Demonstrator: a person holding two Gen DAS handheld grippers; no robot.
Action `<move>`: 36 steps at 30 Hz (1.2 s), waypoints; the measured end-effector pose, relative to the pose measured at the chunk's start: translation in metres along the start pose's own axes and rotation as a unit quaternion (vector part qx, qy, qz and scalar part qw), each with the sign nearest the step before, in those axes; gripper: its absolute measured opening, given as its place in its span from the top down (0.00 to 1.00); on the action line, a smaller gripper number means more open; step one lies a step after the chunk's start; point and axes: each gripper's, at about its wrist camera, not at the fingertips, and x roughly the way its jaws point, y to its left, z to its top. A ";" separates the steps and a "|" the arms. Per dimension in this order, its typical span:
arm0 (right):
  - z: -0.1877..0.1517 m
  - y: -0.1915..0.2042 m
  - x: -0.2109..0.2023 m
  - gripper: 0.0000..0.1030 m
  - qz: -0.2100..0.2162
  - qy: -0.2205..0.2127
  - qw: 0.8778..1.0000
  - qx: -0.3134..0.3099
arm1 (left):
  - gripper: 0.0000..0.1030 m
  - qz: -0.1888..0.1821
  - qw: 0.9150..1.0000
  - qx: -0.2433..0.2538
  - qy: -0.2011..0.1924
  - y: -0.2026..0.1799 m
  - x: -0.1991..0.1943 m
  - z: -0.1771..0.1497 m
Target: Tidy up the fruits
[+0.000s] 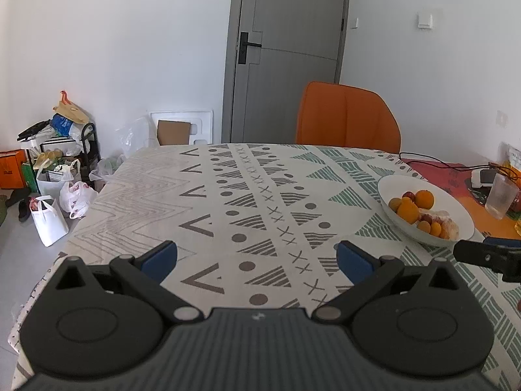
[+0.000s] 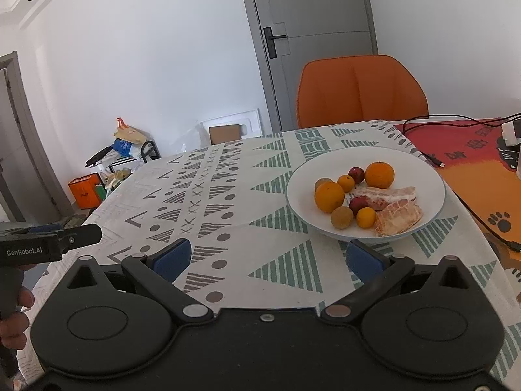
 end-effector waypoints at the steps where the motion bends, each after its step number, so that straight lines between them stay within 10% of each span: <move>1: 0.000 0.000 0.000 0.00 0.001 0.000 1.000 0.000 | 0.00 0.000 1.000 0.000 0.001 0.000 0.000 0.000; 36: -0.003 -0.003 0.003 0.00 -0.005 0.005 1.000 0.005 | 0.00 0.000 1.000 0.002 0.010 0.002 0.004 -0.004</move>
